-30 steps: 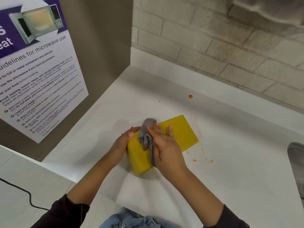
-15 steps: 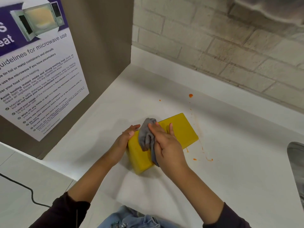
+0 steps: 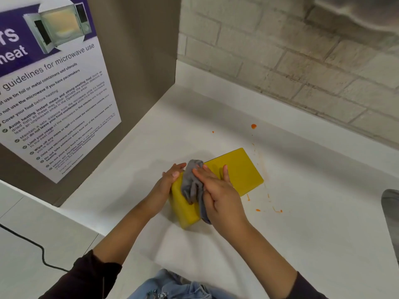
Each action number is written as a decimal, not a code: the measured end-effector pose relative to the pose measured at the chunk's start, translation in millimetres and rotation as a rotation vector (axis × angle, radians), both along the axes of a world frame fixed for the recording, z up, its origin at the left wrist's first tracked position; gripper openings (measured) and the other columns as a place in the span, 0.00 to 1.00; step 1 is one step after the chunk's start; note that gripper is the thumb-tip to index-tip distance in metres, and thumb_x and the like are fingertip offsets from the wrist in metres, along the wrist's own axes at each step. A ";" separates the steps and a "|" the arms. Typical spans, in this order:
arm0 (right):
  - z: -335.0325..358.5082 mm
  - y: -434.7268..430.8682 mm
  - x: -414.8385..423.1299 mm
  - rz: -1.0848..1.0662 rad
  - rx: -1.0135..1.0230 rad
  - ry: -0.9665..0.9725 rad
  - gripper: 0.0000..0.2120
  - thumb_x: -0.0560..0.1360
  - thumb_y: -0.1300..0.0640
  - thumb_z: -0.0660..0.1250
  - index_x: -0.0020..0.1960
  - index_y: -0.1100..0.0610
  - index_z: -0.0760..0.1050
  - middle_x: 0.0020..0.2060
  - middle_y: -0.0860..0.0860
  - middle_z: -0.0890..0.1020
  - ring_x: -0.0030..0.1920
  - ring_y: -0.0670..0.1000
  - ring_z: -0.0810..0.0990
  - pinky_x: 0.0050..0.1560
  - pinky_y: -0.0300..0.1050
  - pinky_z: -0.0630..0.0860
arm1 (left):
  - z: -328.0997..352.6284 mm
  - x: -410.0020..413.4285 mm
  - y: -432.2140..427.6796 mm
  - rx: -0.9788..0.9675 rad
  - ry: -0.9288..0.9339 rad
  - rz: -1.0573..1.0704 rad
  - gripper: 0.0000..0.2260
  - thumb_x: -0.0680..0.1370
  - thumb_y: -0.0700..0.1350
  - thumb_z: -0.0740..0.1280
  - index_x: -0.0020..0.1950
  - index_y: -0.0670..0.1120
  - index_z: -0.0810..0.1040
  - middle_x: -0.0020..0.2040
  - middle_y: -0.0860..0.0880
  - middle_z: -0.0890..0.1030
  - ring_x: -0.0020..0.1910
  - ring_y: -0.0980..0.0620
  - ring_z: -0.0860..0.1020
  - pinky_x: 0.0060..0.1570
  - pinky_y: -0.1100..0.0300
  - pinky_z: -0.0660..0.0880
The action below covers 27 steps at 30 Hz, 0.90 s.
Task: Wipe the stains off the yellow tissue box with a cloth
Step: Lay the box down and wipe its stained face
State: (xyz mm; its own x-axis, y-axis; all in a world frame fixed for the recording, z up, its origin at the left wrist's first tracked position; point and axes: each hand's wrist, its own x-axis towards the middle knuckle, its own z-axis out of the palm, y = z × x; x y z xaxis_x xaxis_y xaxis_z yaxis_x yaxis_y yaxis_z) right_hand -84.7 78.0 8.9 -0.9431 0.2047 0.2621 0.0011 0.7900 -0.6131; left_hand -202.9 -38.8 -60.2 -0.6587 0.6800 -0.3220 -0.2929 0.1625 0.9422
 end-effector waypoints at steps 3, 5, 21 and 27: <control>0.6 -6.5 -1.5 0.066 0.026 -0.017 0.20 0.74 0.66 0.57 0.65 0.63 0.72 0.64 0.58 0.76 0.69 0.48 0.62 0.74 0.46 0.41 | -2.4 -0.2 2.2 -0.043 0.000 0.019 0.18 0.73 0.60 0.52 0.51 0.60 0.80 0.49 0.56 0.84 0.63 0.49 0.73 0.72 0.49 0.55; 1.5 -5.5 0.7 0.121 0.034 -0.029 0.19 0.74 0.66 0.57 0.64 0.64 0.73 0.63 0.59 0.76 0.68 0.50 0.64 0.72 0.55 0.44 | -2.5 -2.8 4.4 -0.071 -0.074 0.112 0.16 0.78 0.53 0.52 0.49 0.55 0.79 0.47 0.54 0.82 0.66 0.43 0.71 0.72 0.47 0.57; 5.8 17.4 27.8 0.463 -0.104 -0.117 0.12 0.73 0.63 0.61 0.51 0.60 0.81 0.49 0.54 0.85 0.58 0.44 0.78 0.76 0.47 0.45 | 15.3 3.1 2.2 -0.041 0.034 -0.006 0.41 0.61 0.66 0.55 0.69 0.47 0.66 0.70 0.41 0.68 0.74 0.40 0.57 0.73 0.41 0.53; 18.8 37.7 60.5 0.304 -0.372 -0.173 0.14 0.72 0.66 0.59 0.47 0.57 0.82 0.49 0.51 0.84 0.58 0.41 0.78 0.73 0.38 0.54 | 17.9 1.5 -1.9 -0.073 0.069 -0.056 0.36 0.65 0.64 0.54 0.70 0.49 0.65 0.71 0.43 0.67 0.73 0.42 0.59 0.73 0.42 0.55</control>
State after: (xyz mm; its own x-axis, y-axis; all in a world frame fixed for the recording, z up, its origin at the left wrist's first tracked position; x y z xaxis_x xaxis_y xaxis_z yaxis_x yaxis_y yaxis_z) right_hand -24.3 115.6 27.7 -0.9977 -0.0361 0.0580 -0.0683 0.4983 -0.8643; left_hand -201.4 -40.8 -42.3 -0.6427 0.6926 -0.3274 -0.2162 0.2460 0.9448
